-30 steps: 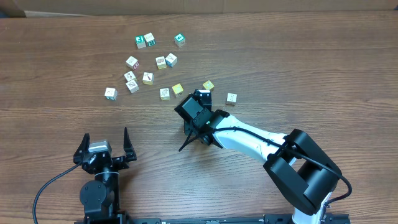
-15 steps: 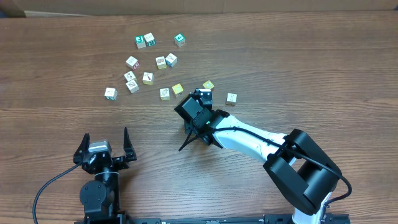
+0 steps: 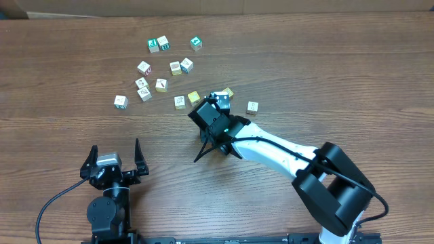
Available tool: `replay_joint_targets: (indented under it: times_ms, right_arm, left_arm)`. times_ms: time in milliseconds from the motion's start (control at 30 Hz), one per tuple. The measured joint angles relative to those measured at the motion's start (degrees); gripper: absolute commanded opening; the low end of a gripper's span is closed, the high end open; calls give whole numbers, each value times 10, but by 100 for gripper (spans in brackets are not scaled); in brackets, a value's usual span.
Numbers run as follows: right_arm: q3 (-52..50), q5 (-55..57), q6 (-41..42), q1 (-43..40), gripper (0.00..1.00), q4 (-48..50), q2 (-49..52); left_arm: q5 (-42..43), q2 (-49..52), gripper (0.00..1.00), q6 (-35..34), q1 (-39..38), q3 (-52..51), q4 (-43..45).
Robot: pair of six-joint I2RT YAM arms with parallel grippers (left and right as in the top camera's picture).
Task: Form a tower
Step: 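Lower the red 3 block onto the table and open the right gripper, then move the right gripper over the white I block near the yellow block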
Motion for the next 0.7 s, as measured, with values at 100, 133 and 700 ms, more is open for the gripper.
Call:
replay_joint_targets:
  times_ms: [100, 133, 700]
  right_arm:
    - [21, 5, -2, -6, 47, -26, -13]
    - [30, 6, -3, -11, 47, -36, -18]
    - [111, -69, -3, -167, 100, -223, -38]
  left_arm:
    - [0, 0, 100, 0, 0, 0, 0]
    - [0, 0, 100, 0, 0, 0, 0]
    - [0, 0, 100, 0, 0, 0, 0]
